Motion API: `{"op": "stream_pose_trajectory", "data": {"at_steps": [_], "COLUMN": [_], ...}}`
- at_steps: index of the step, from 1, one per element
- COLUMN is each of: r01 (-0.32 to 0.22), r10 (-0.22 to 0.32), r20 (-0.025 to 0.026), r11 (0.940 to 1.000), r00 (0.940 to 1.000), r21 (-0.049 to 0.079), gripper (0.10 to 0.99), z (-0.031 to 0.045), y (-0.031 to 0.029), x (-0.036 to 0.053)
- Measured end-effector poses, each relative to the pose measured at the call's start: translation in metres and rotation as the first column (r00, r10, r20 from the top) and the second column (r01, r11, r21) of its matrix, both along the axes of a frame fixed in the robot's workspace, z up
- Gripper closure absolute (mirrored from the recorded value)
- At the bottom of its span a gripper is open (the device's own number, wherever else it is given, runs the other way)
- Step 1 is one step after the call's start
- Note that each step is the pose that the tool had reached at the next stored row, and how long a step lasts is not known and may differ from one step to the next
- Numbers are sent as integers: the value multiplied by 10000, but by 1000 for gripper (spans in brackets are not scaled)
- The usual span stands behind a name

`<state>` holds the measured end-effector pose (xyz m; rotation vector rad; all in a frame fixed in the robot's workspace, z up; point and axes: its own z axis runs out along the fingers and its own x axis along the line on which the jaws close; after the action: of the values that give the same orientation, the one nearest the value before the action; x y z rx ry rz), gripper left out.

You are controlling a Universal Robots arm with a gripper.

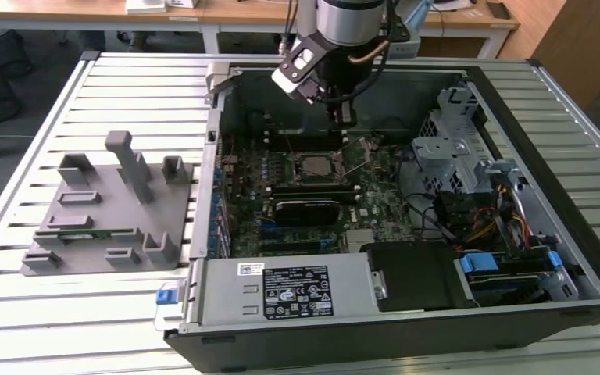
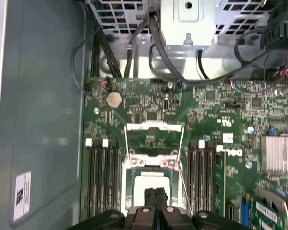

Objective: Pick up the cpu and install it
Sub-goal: 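Close the cpu cover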

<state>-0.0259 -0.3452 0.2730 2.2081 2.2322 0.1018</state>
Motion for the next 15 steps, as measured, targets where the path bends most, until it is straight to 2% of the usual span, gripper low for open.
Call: {"op": "stream_pose_trajectory", "data": {"at_steps": [15], "r01": [-5], "r10": [5], "r20": [-2], "r11": [10000], "r00": [10000], "r21": [-11], "gripper": [980], "z": [-44], "y": [5], "x": [321]}}
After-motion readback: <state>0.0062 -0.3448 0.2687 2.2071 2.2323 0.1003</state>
